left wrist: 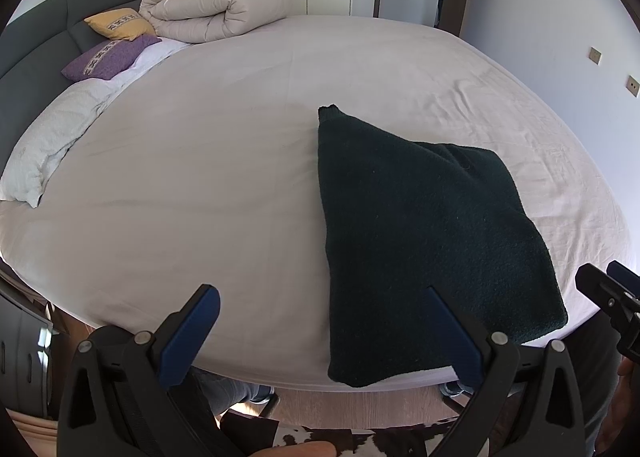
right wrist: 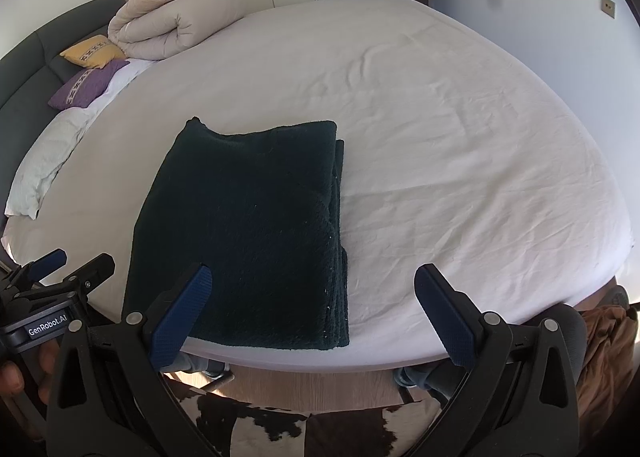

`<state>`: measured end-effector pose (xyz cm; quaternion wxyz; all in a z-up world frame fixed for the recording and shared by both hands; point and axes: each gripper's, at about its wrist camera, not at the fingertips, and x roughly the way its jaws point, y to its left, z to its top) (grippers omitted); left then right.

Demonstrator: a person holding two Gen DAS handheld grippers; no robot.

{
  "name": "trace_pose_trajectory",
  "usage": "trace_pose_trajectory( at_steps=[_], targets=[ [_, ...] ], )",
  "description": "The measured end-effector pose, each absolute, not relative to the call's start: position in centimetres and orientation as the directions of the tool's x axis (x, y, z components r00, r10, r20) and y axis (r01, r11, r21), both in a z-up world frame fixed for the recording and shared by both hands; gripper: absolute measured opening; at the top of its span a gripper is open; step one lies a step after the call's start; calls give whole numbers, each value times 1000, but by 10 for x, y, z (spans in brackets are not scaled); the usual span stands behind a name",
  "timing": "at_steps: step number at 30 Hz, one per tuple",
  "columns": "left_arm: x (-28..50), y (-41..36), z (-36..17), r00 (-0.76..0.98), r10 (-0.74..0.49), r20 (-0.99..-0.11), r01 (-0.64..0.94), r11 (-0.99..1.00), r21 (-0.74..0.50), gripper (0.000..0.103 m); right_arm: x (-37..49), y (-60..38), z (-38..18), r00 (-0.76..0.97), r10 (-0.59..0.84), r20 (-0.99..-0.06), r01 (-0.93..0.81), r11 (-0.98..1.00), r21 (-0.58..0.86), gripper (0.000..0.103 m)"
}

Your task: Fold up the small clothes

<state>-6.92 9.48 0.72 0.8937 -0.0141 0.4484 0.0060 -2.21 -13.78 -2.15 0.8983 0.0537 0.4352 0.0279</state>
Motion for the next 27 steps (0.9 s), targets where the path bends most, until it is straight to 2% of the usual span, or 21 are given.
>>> trace_pose_trajectory(
  at_steps=[27],
  targets=[
    [-70,96,3,590,-4,-807,-22,1000,-22,103,-21,-136,-25,615,99,-782,-1,992,124,103]
  ],
)
